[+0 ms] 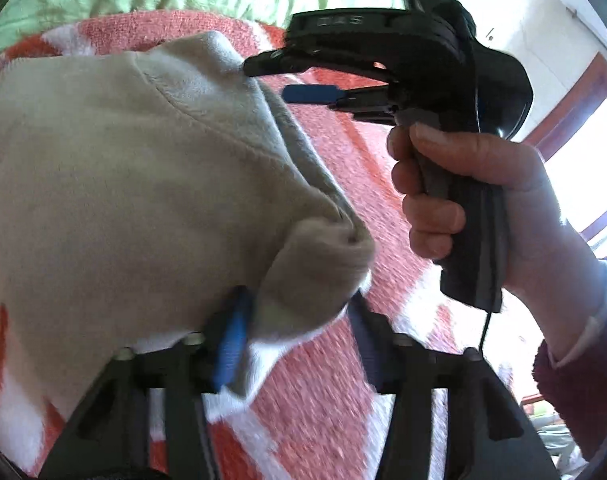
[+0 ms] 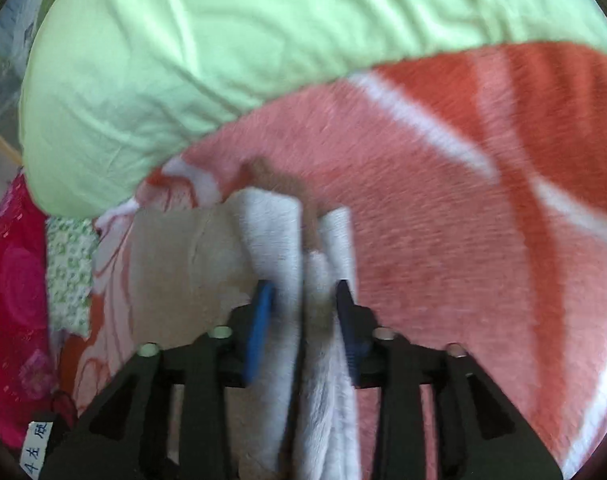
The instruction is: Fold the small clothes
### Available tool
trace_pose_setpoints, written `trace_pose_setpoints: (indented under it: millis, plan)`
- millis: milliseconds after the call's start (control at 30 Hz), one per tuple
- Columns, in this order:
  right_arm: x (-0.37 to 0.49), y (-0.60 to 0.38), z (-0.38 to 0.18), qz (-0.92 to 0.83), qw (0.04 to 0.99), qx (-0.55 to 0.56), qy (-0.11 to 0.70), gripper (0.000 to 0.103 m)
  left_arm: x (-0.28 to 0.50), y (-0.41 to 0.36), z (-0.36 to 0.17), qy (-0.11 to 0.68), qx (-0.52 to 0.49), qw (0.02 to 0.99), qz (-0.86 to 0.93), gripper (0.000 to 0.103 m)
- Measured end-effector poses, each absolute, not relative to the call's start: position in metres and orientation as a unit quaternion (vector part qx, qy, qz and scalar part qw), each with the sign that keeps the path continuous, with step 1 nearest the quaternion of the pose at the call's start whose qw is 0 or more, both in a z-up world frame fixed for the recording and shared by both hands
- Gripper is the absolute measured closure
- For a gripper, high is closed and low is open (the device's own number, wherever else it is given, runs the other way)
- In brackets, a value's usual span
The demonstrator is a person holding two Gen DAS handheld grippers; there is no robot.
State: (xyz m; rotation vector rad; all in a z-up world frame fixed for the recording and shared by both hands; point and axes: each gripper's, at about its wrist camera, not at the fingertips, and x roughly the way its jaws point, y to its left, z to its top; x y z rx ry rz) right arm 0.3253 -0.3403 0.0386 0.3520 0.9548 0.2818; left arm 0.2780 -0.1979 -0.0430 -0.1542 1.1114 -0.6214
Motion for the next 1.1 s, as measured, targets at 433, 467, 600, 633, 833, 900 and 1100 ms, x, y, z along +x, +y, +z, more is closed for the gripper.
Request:
trace_pose_setpoints:
  millis: [433,467,600,633,833,900,1100]
  plan:
    - [0.252,-0.318,0.037,0.165,0.850,0.168,0.472,0.052,0.263,-0.065,-0.031,0.533,-0.159,0.812,-0.178,0.044]
    - [0.253,-0.318,0.031,0.160,0.847,0.171,0.478,0.052,0.273,-0.051,-0.036,0.538,-0.181,0.807,-0.163,0.044]
    - [0.259,-0.315,0.013,0.171,0.833,0.201,0.486,0.069,0.294,-0.024,-0.043,0.542,-0.205,0.805,-0.132,0.044]
    - [0.259,-0.311,0.016,0.176,0.830,0.204,0.489,0.088,0.297,-0.021,-0.044,0.542,-0.206,0.804,-0.128,0.044]
    - [0.237,-0.324,0.076,0.194,0.870,0.220,0.395,0.090,0.321,-0.036,-0.051,0.538,-0.211,0.806,-0.127,0.044]
    - [0.240,-0.329,0.061,0.169,0.869,0.200,0.420,0.090,0.328,-0.043,-0.059,0.550,-0.208,0.798,-0.129,0.044]
    - [0.241,-0.360,-0.012,0.112,0.840,0.237,0.476,0.087,0.331,-0.059,-0.081,0.570,-0.187,0.788,-0.137,0.037]
